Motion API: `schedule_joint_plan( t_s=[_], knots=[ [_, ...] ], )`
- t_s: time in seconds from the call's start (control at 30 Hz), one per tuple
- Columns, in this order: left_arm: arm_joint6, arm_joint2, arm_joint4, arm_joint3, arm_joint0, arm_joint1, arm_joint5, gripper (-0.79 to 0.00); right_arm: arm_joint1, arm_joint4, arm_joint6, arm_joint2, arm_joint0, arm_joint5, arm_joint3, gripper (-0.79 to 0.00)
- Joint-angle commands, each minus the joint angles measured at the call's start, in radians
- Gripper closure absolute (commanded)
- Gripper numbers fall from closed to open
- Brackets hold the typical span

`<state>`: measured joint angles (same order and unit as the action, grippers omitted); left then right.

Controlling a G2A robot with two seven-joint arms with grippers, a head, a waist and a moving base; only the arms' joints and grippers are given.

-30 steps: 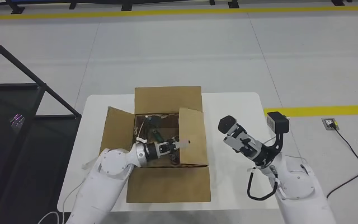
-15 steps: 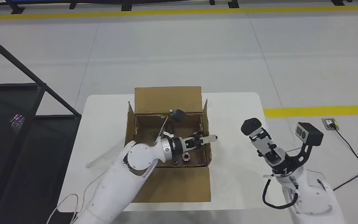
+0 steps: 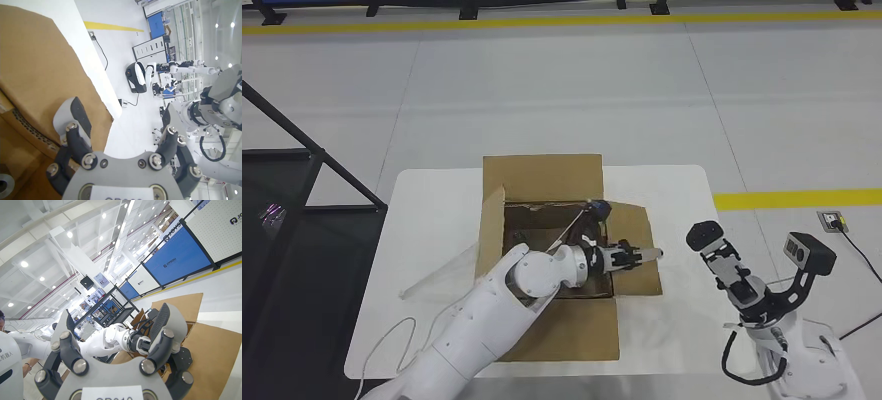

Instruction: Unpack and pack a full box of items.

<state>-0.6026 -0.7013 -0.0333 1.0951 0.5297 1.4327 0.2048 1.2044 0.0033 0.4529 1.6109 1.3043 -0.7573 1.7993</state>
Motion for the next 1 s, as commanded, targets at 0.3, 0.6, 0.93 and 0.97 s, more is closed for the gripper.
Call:
schedule_joint_plan(
  t_s=[0.3,0.6,0.93,0.97],
  knots=[
    [-0.016,-0.089,-0.079,0.093,0.039,-0.026,-0.008,-0.785,-0.005,0.015,0.021,-0.046,-0.065,0.002,-0.048,-0.785],
    [-0.086,-0.308,-0.288,0.393,0.222,-0.114,-0.124,-0.785,-0.007,0.025,0.047,-0.094,-0.134,0.019,-0.082,-0.785],
    [-0.115,-0.614,-0.32,0.626,0.494,-0.187,-0.088,-0.785,-0.01,0.004,0.12,-0.167,-0.23,0.087,-0.077,-0.785],
    [-0.114,-0.644,-0.315,0.641,0.52,-0.192,-0.081,-0.785,-0.01,-0.001,0.129,-0.177,-0.244,0.1,-0.074,-0.785]
  ],
)
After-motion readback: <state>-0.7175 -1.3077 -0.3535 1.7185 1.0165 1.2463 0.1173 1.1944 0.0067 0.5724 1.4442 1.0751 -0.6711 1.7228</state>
